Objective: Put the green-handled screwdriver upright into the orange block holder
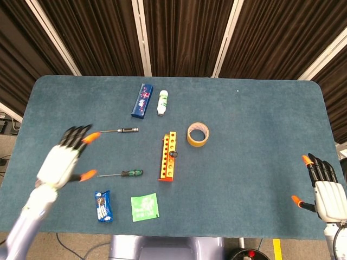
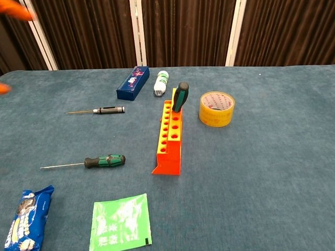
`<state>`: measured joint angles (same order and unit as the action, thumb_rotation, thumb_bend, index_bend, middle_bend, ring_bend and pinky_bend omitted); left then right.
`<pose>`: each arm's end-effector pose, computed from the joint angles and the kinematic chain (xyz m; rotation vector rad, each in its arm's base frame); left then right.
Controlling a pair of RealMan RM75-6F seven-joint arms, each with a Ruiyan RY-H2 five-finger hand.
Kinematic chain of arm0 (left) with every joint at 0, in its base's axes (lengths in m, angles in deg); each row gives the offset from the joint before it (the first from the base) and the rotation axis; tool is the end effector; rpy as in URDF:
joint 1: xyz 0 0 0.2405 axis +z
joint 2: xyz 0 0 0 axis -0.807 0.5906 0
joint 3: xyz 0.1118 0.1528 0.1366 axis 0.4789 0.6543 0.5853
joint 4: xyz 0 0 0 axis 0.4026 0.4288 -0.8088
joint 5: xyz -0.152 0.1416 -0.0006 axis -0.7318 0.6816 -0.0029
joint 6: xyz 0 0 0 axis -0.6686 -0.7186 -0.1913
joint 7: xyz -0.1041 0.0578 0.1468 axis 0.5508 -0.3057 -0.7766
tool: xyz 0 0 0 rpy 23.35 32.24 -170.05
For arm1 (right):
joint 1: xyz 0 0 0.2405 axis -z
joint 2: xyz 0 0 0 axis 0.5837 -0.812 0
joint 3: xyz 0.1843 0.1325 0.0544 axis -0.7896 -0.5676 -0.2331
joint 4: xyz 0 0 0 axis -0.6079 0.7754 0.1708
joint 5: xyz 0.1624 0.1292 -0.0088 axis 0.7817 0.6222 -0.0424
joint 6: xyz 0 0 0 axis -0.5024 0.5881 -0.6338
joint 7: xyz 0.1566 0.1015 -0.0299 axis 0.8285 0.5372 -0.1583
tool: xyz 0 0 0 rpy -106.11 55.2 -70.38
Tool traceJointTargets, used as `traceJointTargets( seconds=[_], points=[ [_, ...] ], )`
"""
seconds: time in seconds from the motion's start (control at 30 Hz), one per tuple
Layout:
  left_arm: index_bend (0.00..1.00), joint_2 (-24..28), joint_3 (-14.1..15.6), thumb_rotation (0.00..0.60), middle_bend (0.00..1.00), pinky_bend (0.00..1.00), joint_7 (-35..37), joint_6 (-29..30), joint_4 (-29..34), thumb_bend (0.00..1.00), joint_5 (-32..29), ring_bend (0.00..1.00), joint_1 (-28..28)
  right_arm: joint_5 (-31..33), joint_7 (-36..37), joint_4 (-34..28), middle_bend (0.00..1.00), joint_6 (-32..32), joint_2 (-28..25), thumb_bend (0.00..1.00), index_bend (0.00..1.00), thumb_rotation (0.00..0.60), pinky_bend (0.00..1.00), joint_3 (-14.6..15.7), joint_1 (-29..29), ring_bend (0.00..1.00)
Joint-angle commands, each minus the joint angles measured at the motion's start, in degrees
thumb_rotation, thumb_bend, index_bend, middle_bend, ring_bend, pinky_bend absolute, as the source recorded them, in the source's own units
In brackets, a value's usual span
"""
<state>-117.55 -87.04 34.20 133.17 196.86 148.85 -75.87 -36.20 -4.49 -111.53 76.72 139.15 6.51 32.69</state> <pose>-0.1558 0.2682 0.1125 -1.6342 -0.8387 -1.0916 -0.2880 -0.2170 0.1576 1.3314 -0.9560 0.9359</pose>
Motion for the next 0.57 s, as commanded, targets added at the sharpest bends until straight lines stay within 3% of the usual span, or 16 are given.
traceJointTargets(
  seconds=[0.03,0.3,0.57],
  points=[
    [0.08,0.77,3.56,0.6,0.0,0.0,-1.21,5.73,-3.4,0.08,2.97,0.0,5.77,-0.2,-0.79,-0.01,0.0,0.21,0.17,0.03,0.0,0.6,0.0,0.1,0.09,0.0],
    [0.0,-1.13,5.41,0.6,0.0,0.0,2.2,12.93,-13.86,0.08,6.39,0.0,12.42,-0.89,-2.57,0.37,0.0,0.44,0.61,0.03,0.0,0.6,0.0,0.34,0.08,0.0],
    [0.0,-1.42,5.31,0.6,0.0,0.0,5.62,13.2,-16.07,0.08,6.21,0.0,14.96,-1.43,-3.95,0.42,0.0,1.31,0.99,0.03,0.0,0.6,0.0,0.45,0.39,0.0]
  ],
)
